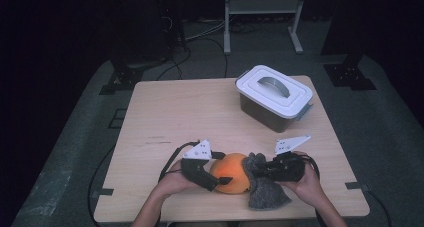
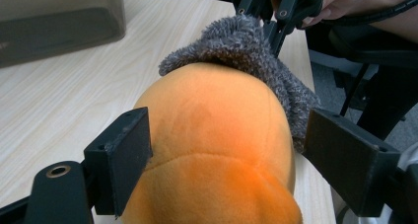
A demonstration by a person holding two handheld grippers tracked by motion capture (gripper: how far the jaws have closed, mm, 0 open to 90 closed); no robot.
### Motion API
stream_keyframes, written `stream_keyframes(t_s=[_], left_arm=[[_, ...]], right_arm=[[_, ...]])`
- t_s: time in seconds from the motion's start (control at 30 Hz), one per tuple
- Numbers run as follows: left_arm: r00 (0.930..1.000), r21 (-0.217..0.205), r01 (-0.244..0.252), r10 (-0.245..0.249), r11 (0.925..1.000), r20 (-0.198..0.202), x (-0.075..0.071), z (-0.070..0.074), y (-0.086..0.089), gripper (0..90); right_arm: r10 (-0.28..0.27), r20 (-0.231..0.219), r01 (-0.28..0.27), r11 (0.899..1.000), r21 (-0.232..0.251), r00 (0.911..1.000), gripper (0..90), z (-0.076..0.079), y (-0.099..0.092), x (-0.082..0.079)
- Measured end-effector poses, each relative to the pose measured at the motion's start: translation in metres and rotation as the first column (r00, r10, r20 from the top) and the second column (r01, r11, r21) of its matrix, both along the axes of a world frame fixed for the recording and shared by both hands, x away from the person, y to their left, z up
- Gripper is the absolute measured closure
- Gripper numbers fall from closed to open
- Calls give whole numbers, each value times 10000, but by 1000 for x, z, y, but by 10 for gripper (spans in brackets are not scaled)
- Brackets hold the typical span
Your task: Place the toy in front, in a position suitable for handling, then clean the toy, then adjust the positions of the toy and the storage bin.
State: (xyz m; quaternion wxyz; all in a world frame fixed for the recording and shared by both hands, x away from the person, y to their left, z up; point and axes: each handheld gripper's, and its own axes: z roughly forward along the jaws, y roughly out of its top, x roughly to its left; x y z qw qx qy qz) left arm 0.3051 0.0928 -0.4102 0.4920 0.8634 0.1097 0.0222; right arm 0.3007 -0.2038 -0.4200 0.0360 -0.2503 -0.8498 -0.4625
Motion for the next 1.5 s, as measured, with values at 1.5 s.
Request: stream_keyframes(t_s=[1.5], left_arm=[[9989,700,128,-159,9975,448,-5,0,-4,235]], right_arm=[[177,343,-178,9998,16,9993,770,11,14,-5]])
